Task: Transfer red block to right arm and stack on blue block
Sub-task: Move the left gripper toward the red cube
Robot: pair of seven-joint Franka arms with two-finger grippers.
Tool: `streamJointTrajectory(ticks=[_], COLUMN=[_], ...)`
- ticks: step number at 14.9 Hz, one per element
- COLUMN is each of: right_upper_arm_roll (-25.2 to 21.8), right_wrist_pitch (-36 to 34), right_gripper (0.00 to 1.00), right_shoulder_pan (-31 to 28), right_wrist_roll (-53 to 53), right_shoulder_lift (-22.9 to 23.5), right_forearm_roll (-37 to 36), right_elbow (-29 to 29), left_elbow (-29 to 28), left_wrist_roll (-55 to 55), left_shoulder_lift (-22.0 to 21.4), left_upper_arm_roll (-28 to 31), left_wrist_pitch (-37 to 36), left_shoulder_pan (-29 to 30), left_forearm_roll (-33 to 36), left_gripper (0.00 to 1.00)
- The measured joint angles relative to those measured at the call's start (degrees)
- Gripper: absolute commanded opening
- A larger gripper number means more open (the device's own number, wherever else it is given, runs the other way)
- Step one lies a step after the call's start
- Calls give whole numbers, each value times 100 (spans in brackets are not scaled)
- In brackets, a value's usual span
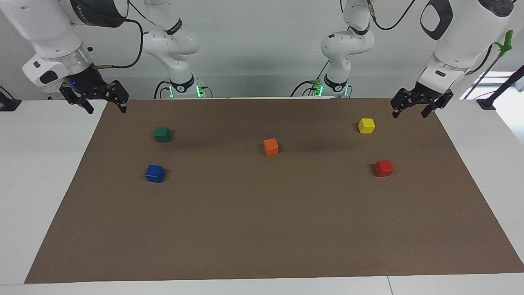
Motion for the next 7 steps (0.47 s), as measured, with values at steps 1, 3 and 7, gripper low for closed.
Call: streamJointTrajectory(ticks=[1, 3, 7], right_upper_arm_roll=[0, 0, -2], right_wrist_pitch=[0, 0, 0], right_gripper=[100, 100, 100], right_shoulder_pan=[0, 0, -2], right_wrist_roll=[0, 0, 0], right_shoulder_lift=[0, 0, 0], right_forearm_roll=[0, 0, 0], right_elbow=[0, 0, 0], left_elbow=[-2, -9, -11], left_wrist_roll=[0, 0, -15], left_shoulder_lift=[0, 0, -8], left_upper_arm_roll=[0, -1, 2], left_wrist_pitch=[0, -2, -3], left_shoulder_pan=[-1, -17, -55], left_forearm_roll=[0, 0, 0], left_gripper=[100, 100, 100])
